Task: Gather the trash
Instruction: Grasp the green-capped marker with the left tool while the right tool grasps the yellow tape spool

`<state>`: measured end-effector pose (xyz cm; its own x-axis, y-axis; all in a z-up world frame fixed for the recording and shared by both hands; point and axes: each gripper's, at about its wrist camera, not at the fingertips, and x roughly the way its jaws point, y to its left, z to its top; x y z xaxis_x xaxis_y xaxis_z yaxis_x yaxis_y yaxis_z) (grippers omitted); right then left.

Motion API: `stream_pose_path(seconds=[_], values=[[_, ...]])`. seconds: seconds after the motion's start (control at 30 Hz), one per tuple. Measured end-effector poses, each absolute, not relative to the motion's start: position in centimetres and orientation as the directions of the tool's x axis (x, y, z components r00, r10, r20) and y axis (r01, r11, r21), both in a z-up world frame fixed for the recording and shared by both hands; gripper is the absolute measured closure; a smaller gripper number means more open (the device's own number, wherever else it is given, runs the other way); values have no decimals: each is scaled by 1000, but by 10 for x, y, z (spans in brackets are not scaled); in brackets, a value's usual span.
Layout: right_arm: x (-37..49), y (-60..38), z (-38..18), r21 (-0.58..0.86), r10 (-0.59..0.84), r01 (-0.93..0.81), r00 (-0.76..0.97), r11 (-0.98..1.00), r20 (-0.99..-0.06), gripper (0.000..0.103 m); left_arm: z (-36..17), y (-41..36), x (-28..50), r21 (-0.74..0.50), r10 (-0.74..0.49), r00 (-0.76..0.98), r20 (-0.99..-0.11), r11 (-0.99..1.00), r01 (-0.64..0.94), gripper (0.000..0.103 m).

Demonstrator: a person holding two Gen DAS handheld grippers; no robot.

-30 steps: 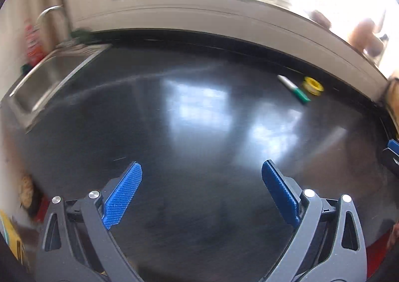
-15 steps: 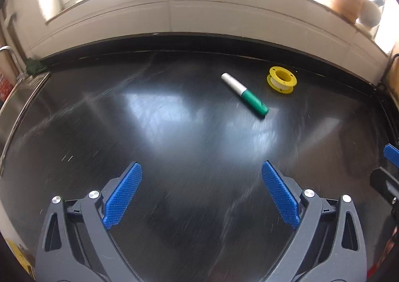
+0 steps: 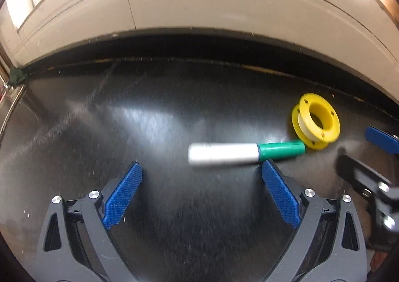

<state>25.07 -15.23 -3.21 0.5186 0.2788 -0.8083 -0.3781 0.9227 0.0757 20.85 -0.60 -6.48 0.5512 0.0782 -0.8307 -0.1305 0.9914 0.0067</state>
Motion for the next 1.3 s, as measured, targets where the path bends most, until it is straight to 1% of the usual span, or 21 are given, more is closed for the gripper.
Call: stream_pose_path(seconds=[0.1, 0.27, 0.33, 0.4, 0.47, 0.5, 0.53, 0.57, 0.6, 0.63, 0.7, 0.8, 1.03, 1.13, 1.23, 1.3], values=[[264, -142, -39, 74, 291, -410, 499, 909, -816, 16, -64, -1, 218, 22, 93, 559, -824, 991, -132, 9], [278, -138, -48, 72, 293, -430, 475, 900, -830, 17, -56, -1, 228, 130, 111, 597, -794, 991, -11, 9], [280, -135, -47, 62, 290, -435, 481, 898, -827, 18, -58, 3, 233, 127, 87, 589, -803, 992, 27, 9], [281, -133, -48, 52, 284, -434, 492, 900, -823, 23, -60, 5, 235, 100, 47, 589, -807, 993, 57, 10], [281, -129, -48, 26, 267, -434, 505, 900, -821, 34, -60, 7, 234, 60, 14, 594, -804, 997, 58, 15], [282, -127, -47, 12, 259, -435, 513, 900, -819, 40, -60, 8, 233, 34, -7, 596, -803, 998, 58, 25], [283, -124, -47, 9, 257, -435, 514, 900, -818, 48, -59, 10, 232, 11, -26, 601, -799, 998, 57, 37], [283, -122, -47, 15, 261, -436, 510, 900, -820, 48, -58, 10, 229, 18, -20, 609, -793, 998, 57, 45], [281, -121, -46, 14, 261, -436, 513, 900, -818, 48, -57, 8, 227, 21, -24, 615, -788, 998, 66, 65], [280, -122, -46, 5, 256, -432, 524, 902, -812, 48, -56, 6, 225, 22, -25, 616, -787, 997, 69, 79], [276, -121, -45, -5, 242, -419, 532, 908, -811, 49, -55, 7, 222, 28, -17, 611, -792, 998, 65, 90], [264, -123, -38, 12, 243, -397, 537, 918, -808, 49, -53, 8, 215, 23, -18, 610, -792, 998, 60, 90], [201, -114, -3, -31, 194, -347, 594, 937, -781, 49, -29, 15, 177, 43, -15, 624, -781, 996, 77, 90], [164, -106, 10, -53, 178, -335, 620, 941, -764, 48, -19, 26, 141, 43, -18, 631, -775, 996, 81, 90], [121, -93, 19, -53, 180, -333, 630, 941, -756, 49, -12, 38, 111, 9, -41, 624, -780, 997, 77, 90], [97, -86, 23, -56, 185, -341, 634, 938, -751, 48, -9, 48, 83, 24, -26, 632, -774, 997, 71, 90]])
